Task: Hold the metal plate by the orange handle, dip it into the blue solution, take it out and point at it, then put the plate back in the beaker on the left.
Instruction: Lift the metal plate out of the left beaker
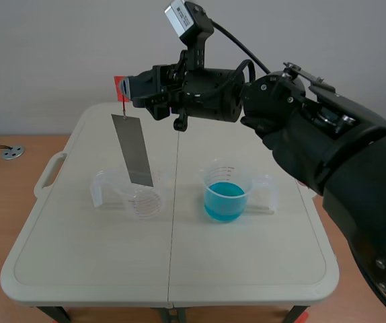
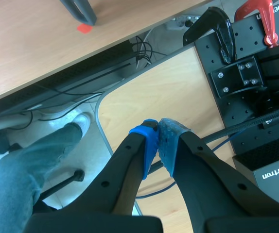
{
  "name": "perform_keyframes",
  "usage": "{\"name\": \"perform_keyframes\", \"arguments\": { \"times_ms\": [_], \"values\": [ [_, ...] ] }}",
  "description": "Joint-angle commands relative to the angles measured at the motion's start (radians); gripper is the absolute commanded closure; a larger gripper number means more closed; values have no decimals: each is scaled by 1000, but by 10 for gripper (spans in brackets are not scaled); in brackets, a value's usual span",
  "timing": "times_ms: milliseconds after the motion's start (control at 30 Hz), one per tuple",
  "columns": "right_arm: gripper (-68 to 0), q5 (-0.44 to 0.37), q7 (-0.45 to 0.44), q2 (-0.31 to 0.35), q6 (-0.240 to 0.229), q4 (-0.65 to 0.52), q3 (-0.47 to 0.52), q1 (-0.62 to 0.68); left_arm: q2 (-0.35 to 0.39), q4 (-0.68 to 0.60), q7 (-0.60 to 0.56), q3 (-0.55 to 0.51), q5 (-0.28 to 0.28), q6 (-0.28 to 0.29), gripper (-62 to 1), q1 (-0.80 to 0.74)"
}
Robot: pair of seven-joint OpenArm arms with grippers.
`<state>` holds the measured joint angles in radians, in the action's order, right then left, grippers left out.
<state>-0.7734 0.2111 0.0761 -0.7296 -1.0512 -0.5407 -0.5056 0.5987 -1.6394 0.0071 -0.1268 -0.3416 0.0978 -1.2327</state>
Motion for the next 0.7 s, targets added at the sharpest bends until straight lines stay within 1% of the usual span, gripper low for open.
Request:
{"name": "perform_keyframes", "arguments": {
  "times_ms": [0,167,367,567,667],
  "values": [
    [-15,-13,-13,0,-16,-35,1,-20,0,-6,-10,5,-6,3,-18,-8],
    [-15,-12,12,23,-16,-137,4,-2,0,-6,-9,5,-6,3,-18,-8],
    [-15,-16,13,57,-16,-235,6,2,0,-6,-10,5,-6,3,-18,-8],
    [-15,-23,33,88,-16,-328,39,7,0,-6,-10,5,-6,3,-18,-8],
    [-15,-43,47,108,-16,-377,65,18,0,-6,-10,5,-6,4,-18,-4]
  ]
}}
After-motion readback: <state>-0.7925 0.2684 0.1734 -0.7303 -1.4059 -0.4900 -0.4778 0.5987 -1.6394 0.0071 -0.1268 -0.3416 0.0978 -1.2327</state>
